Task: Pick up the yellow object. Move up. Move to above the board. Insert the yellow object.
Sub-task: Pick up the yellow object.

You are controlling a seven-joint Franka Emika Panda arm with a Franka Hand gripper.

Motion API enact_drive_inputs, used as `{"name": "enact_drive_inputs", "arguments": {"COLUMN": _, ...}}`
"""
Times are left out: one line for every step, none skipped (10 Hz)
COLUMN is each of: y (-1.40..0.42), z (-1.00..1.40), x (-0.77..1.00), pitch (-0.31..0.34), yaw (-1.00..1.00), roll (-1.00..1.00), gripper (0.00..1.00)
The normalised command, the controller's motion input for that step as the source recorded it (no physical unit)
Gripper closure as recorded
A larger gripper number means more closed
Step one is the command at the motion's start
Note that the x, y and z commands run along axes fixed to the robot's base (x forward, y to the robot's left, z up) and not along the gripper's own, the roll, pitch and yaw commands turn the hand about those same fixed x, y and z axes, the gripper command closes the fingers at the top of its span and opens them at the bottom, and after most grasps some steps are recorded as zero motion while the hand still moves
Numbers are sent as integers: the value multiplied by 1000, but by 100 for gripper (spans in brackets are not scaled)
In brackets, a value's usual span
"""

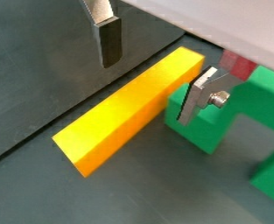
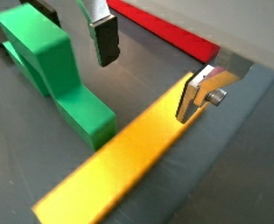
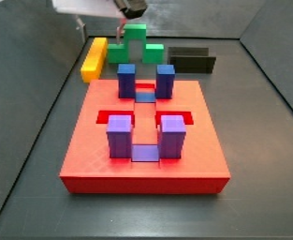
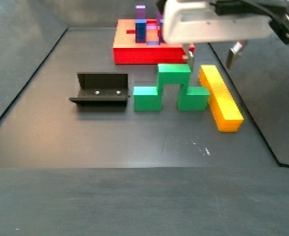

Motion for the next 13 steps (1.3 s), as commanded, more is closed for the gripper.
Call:
{"name": "enact_drive_inputs", "arguments": {"y": 106, "z": -291, "x": -23, "pitch": 0, "yaw": 0, "roll": 130, "gripper": 0}}
{"name": "enact_drive_inputs", "arguments": {"y": 169, "z": -260, "x": 0, "pitch": 0, "yaw": 0, "roll": 147, "gripper": 0}}
{"name": "enact_drive_inputs", "arguments": {"y": 183, "z": -251, "x": 0, "pitch": 0, "yaw": 0, "roll": 150, "gripper": 0}}
{"name": "enact_drive_inputs", "arguments": {"y": 200, "z": -260, "x": -46, "pitch": 0, "yaw": 0, "roll": 129, "gripper": 0}}
{"name": "enact_drive_inputs", "arguments": {"y": 169, "z": -297, "x": -129, "pitch": 0, "yaw": 0, "roll": 106, "gripper": 0}}
{"name": "enact_drive_inputs", "arguments": {"y": 129, "z": -309, "x": -117, "pitch": 0, "yaw": 0, "roll": 97, "gripper": 0}}
{"name": "enact_drive_inputs", "arguments": {"y": 97, "z": -306, "x": -77, "pitch": 0, "yaw": 0, "roll": 130, "gripper": 0}}
{"name": "enact_drive_inputs", "arguments": {"y": 40, "z": -317, "x": -60, "pitch": 0, "yaw": 0, "roll": 110, "gripper": 0}}
{"name": "enact_drive_inputs", "arguments": {"y": 0, "z": -317, "x": -14, "pitch": 0, "yaw": 0, "roll": 103, "gripper": 0}}
{"name": "enact_drive_inputs", "arguments": {"y": 0, "z": -343, "x": 0, "pitch": 0, "yaw": 0, "roll": 124, "gripper": 0}}
{"name": "enact_drive_inputs", "arguments": {"y": -91, "z": -297, "x": 0, "pitch": 0, "yaw": 0, "roll": 116, "gripper": 0}}
{"name": "enact_drive_inputs", "arguments": {"y": -400, "z": -263, "x": 0, "pitch": 11, "yaw": 0, "roll": 177, "gripper": 0}}
{"name": "enact_drive_inputs", "arguments": {"y": -411, "z": -249, "x": 0, "pitch": 21, "yaw": 0, "roll": 196, "gripper": 0}}
